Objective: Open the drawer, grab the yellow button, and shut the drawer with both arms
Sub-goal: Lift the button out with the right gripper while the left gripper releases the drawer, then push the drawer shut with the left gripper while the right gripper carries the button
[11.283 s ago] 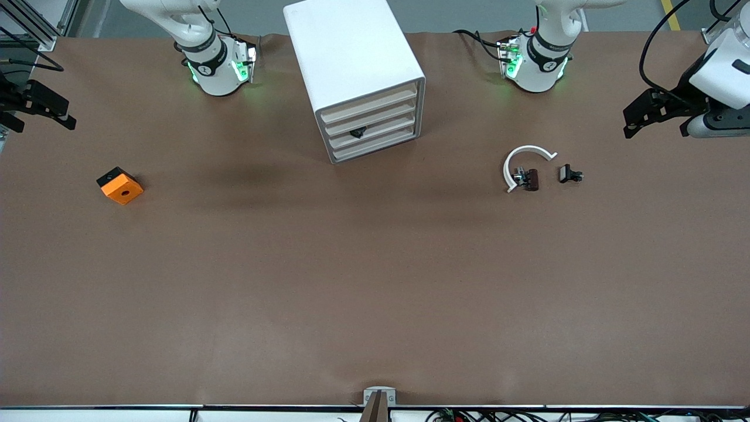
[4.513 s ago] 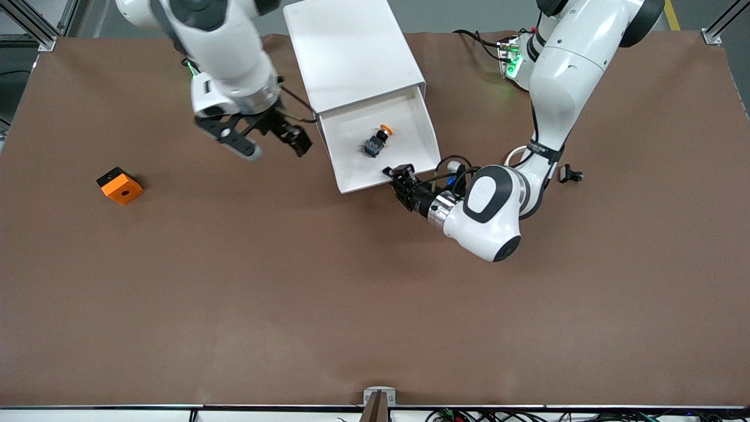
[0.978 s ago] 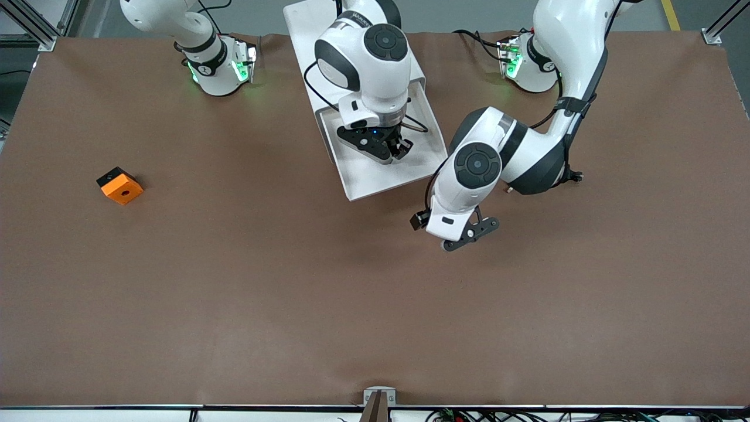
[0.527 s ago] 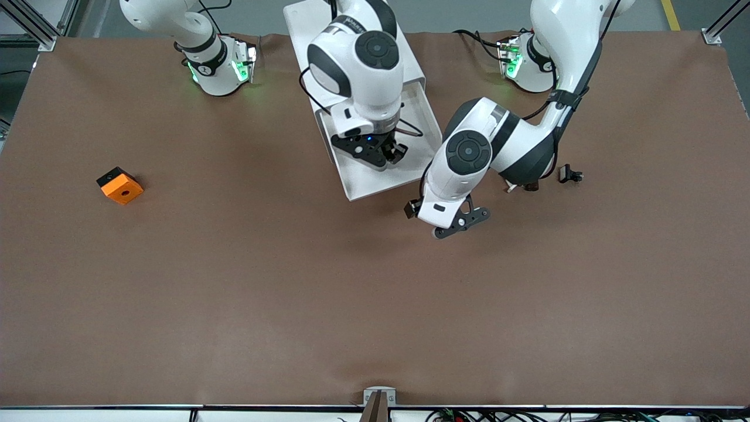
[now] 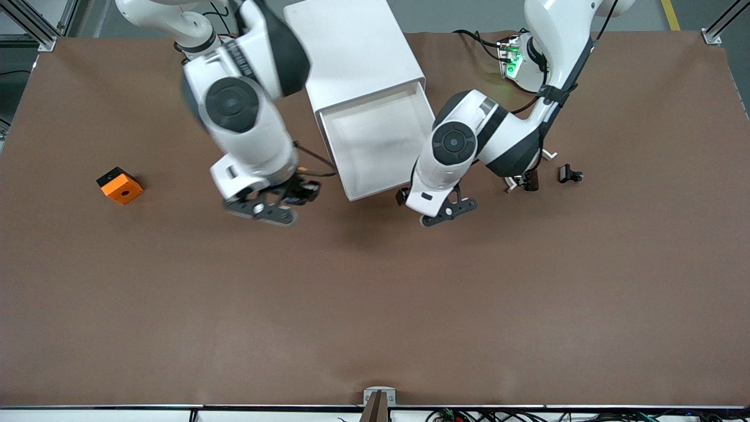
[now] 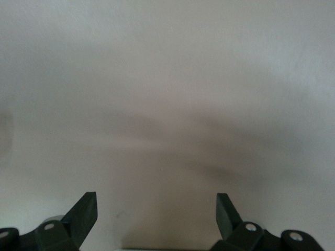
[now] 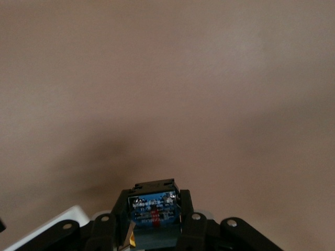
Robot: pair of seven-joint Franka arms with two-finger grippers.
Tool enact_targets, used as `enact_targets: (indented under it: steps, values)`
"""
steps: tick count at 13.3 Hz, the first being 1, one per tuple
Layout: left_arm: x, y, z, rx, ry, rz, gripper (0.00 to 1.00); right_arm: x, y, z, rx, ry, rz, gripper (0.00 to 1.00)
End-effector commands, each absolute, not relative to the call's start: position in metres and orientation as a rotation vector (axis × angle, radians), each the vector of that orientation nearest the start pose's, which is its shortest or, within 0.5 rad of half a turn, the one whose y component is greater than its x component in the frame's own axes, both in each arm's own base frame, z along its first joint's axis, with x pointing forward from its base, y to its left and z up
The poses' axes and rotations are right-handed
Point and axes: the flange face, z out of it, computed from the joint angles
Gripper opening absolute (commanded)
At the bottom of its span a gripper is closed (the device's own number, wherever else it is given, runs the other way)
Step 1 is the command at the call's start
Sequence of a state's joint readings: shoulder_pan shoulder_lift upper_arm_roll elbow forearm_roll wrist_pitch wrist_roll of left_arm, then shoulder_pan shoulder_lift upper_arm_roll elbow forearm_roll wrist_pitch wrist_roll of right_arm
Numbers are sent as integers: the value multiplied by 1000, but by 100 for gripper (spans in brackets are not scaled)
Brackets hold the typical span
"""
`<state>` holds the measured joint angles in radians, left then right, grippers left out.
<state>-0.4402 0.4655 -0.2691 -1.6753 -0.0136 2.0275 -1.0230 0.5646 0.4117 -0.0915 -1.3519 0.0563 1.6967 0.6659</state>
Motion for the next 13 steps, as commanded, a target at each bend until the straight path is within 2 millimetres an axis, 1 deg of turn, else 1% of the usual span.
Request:
enact_targets:
  steps: [1,2,4,5,7,8,9,10,12,13]
  values:
    - [468,-417,350,-3090,-482,241,100,619,265,480,-3152,151,130,0]
    - [454,-420,350,-3084,-455,251,100,628,239,472,-3158,97,138,0]
    - [424,-437,348,-3072,-428,277,100,641,196,451,-3191,59,113,0]
    - [409,-450,346,-3066,-428,291,100,646,179,443,-3196,70,95,0]
    - [383,-471,345,-3062,-428,311,100,650,151,420,-3231,91,61,0]
    - [365,-483,345,-3059,-413,327,100,649,138,410,-3241,90,37,0]
    - [345,-493,344,-3060,-391,332,100,648,120,396,-3236,71,10,0]
    - [336,-499,345,-3060,-389,338,100,648,93,385,-3231,46,-14,0]
    - [318,-510,345,-3056,-384,356,100,644,40,355,-3221,20,-67,0]
    - [312,-514,345,-3055,-381,361,100,640,9,335,-3217,18,-109,0]
